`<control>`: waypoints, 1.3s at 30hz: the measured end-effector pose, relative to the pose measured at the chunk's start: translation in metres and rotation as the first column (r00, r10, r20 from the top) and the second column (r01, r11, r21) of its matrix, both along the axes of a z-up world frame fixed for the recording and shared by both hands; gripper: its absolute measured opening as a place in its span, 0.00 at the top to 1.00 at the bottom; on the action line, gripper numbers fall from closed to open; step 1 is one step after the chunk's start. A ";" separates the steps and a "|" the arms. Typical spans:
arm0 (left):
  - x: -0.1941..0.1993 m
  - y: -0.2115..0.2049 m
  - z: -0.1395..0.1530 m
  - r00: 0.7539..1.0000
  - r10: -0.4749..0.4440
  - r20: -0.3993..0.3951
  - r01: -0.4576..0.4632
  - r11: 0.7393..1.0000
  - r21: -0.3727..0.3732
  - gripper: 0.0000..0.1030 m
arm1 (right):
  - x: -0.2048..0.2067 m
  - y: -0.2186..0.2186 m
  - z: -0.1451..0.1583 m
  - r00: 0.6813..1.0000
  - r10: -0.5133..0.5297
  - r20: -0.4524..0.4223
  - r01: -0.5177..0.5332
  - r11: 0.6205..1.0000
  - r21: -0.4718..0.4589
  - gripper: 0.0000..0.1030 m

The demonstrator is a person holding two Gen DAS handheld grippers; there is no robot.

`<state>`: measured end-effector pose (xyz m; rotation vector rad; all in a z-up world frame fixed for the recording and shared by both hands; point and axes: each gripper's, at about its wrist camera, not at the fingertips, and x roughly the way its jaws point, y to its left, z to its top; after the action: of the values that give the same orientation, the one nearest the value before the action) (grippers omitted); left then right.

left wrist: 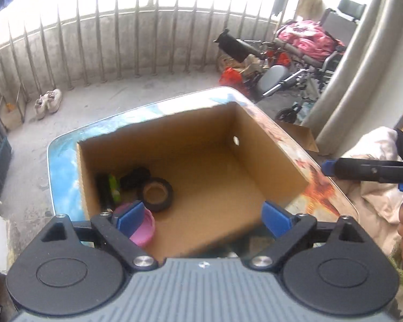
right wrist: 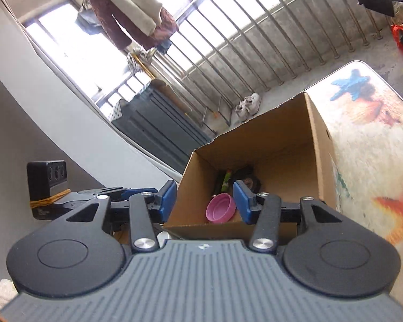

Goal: Organize rigid objects
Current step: 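Carry the black tape roll into the box and open the right tool, then reach the right tool to the white plug charger and grasp it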

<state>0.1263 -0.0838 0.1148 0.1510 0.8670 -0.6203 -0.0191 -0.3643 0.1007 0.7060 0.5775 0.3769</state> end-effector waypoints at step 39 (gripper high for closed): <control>-0.081 -0.114 -0.151 0.980 -0.142 0.138 0.112 0.973 0.203 0.17 | 0.041 0.035 -0.145 0.955 -0.021 -0.296 -0.002 0.997 -0.075 0.74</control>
<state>0.0456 -0.1981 -0.0362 0.4288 0.7738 -0.6341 0.0215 -0.3290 -0.0447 0.6986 0.8684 0.2394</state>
